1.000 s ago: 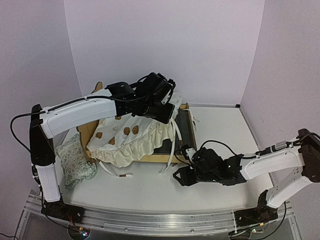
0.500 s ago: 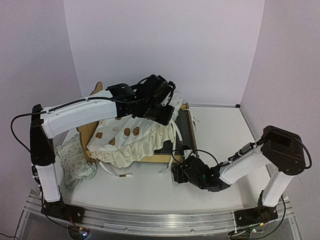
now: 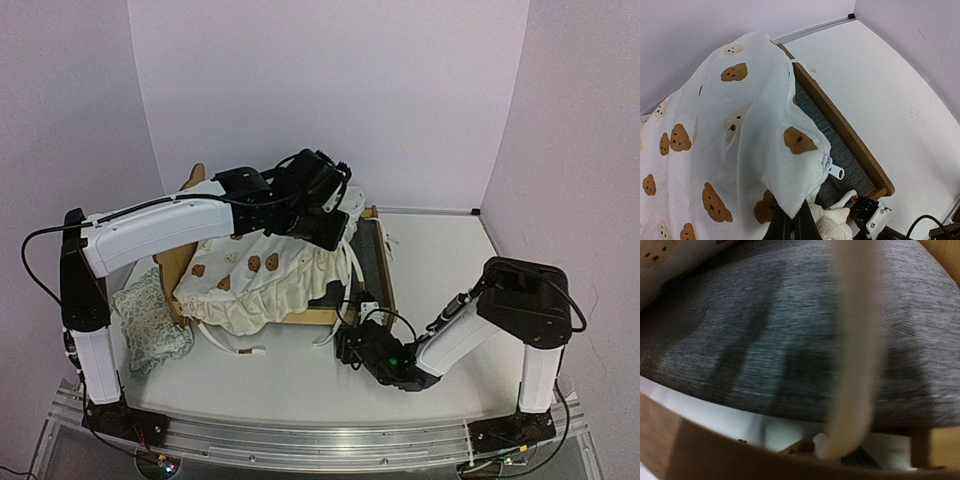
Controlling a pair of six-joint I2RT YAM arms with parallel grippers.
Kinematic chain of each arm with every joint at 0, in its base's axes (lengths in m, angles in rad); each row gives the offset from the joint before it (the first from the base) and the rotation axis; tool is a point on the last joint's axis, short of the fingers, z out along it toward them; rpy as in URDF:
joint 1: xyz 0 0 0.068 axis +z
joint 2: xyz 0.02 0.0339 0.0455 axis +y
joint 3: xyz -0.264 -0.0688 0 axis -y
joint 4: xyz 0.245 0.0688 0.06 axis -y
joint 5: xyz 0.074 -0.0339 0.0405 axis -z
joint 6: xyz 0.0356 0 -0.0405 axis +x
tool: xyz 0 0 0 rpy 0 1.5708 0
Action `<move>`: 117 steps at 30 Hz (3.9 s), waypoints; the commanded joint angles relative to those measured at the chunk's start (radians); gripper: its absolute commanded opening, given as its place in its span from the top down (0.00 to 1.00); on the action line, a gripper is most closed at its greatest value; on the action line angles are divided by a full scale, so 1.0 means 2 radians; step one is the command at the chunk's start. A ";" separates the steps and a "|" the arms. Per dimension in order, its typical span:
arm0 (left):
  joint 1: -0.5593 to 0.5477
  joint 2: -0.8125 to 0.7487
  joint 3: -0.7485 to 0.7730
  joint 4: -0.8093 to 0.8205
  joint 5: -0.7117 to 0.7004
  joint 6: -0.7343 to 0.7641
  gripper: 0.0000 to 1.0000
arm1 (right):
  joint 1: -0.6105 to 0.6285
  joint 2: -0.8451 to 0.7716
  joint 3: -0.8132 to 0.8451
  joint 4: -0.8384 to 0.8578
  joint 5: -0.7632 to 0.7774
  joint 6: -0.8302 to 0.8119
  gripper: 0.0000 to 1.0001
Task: Set up the pet bed
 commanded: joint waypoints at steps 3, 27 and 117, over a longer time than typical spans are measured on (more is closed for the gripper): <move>0.001 -0.021 -0.001 0.016 -0.003 0.006 1.00 | 0.022 0.045 0.031 0.037 0.085 -0.013 0.39; 0.004 -0.044 -0.035 0.024 -0.010 0.002 1.00 | 0.050 -0.067 -0.055 -0.036 -0.006 -0.100 1.00; -0.040 -0.148 -0.299 0.052 0.121 -0.091 0.31 | 0.050 -0.292 0.078 -0.658 -0.392 -0.094 0.59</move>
